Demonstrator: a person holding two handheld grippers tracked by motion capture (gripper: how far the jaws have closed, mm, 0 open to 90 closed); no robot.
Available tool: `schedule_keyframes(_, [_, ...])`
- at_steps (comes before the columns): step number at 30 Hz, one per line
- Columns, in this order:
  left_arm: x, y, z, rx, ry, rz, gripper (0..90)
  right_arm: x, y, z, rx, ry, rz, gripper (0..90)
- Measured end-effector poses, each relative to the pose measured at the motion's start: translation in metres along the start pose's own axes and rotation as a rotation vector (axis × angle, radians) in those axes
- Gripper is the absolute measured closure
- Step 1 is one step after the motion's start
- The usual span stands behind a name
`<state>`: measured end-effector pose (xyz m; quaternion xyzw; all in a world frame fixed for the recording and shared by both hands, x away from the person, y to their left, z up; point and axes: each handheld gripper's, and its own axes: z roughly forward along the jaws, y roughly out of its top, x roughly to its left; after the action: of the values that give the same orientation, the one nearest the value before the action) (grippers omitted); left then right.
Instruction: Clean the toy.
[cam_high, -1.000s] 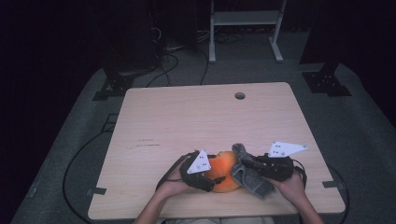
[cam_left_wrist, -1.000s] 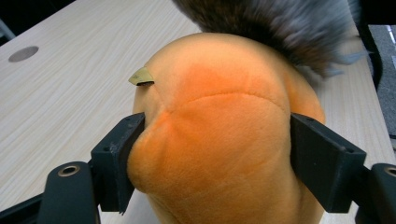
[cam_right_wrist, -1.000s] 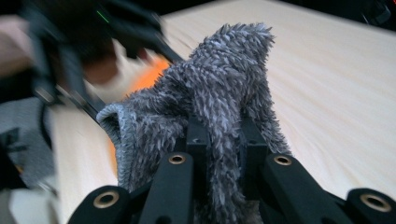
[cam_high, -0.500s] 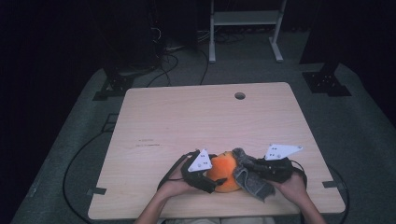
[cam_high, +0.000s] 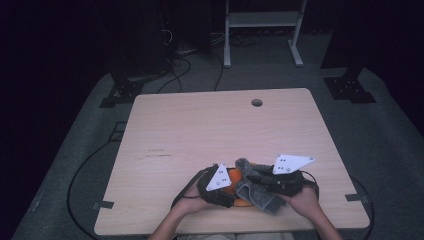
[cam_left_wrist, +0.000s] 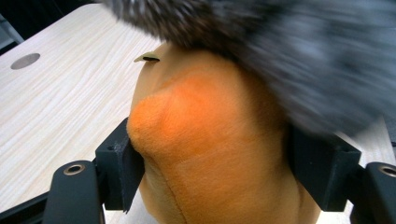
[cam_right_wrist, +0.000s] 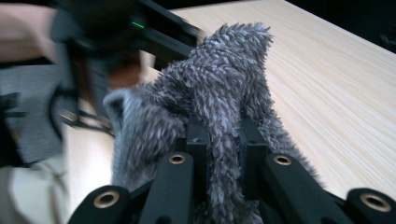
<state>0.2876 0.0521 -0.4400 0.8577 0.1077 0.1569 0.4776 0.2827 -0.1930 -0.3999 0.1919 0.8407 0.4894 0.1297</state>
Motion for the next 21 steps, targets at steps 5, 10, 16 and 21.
schedule_keyframes(5, [-0.001,0.001,0.001,0.009,-0.012,0.020,25.2,-0.022,-0.016,-0.013,0.006,-0.064,0.088,78.1])
schedule_keyframes(10, [-0.003,0.001,0.001,0.016,-0.007,0.056,25.1,-0.015,-0.002,-0.007,-0.038,-0.059,0.053,77.9])
schedule_keyframes(16, [0.005,0.001,-0.001,0.046,-0.016,0.006,15.3,-0.018,-0.014,0.000,-0.026,0.020,0.127,77.5])
schedule_keyframes(21, [0.011,0.002,-0.002,0.069,-0.096,-0.116,10.6,-0.011,-0.015,-0.002,-0.030,0.011,0.115,77.4])
